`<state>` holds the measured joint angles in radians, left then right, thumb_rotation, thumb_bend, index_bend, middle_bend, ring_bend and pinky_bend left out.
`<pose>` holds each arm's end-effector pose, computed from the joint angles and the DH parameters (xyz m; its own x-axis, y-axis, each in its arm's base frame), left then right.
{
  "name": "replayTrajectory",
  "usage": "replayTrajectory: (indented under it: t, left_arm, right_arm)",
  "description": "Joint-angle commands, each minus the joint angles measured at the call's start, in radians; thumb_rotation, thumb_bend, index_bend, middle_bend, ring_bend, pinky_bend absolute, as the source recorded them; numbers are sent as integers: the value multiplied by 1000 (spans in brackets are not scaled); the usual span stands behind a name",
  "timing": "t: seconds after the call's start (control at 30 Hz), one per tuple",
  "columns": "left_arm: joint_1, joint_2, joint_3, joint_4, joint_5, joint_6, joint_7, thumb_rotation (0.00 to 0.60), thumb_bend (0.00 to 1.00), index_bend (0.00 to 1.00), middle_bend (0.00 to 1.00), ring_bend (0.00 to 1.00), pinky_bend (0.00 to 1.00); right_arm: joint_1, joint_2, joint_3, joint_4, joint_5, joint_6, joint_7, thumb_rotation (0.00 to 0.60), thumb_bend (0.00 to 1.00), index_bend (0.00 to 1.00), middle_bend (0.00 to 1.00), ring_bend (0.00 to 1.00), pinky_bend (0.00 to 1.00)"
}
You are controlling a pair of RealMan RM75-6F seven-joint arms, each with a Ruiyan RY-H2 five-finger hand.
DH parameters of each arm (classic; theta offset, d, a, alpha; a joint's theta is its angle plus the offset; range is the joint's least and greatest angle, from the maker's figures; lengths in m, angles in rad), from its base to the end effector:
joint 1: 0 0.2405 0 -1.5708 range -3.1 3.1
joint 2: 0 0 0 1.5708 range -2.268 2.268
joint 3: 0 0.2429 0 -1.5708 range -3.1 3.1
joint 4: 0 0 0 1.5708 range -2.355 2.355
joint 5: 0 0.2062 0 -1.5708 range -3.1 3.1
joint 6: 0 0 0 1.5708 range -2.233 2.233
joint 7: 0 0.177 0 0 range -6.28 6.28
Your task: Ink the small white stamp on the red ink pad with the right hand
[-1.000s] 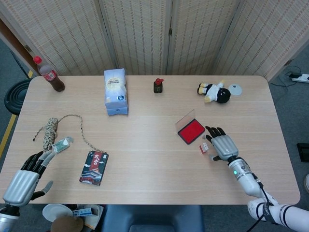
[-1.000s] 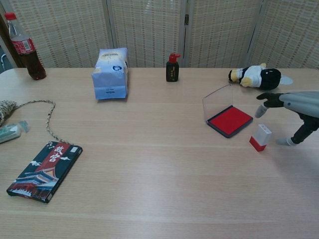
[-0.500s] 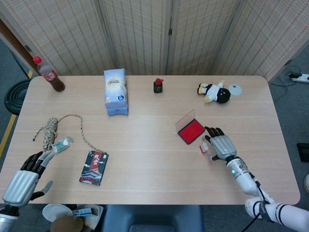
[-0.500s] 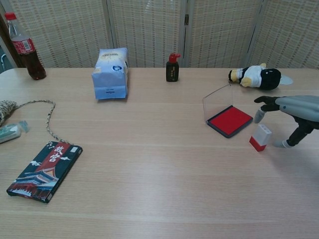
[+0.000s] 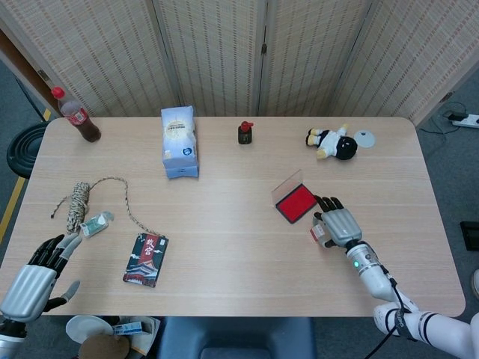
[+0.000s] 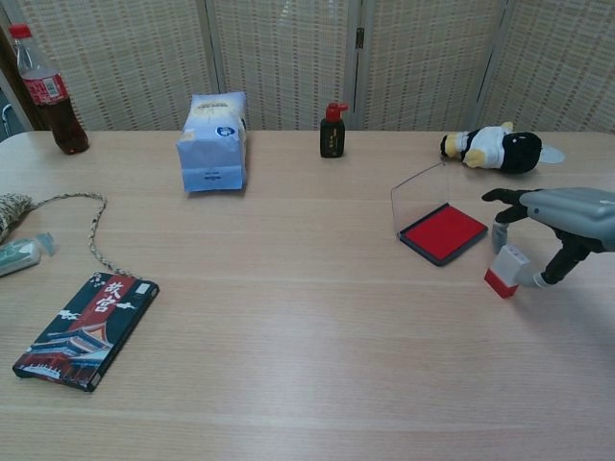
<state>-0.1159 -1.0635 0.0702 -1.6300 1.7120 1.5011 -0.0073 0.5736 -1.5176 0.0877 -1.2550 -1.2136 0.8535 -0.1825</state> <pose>-0.2699 0.1917 0.1405 0.4442 0.0889 0.8915 0.8785 -0.2385 -0.4139 -0.2560 -0.3441 -0.0186 0.5105 -0.3884 0.7671 -0.8599 -0.2355 0.4530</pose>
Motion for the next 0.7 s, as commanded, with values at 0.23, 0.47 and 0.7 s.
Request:
replayTrajectory:
  t: [0.23,0.47,0.7]
  left_arm:
    - [-3,-4,1,18,22,13,-25,600,337,0,0,0,99]
    - [-3,-6,3,21,26,14,-26,600,337,0,0,0,99]
    - [-4,-6,5,18,25,11,-21,600,336,0,0,0,99]
  right_arm:
    - [0,-18,8,17,-10,32,-4,600,227,610,39,0,0]
    - [-2,6,17,-18,-7,48,-13,600,242,659,57,0,0]
    - [17,29,56,-66,43,27,-10,600,253,684,76,0,0]
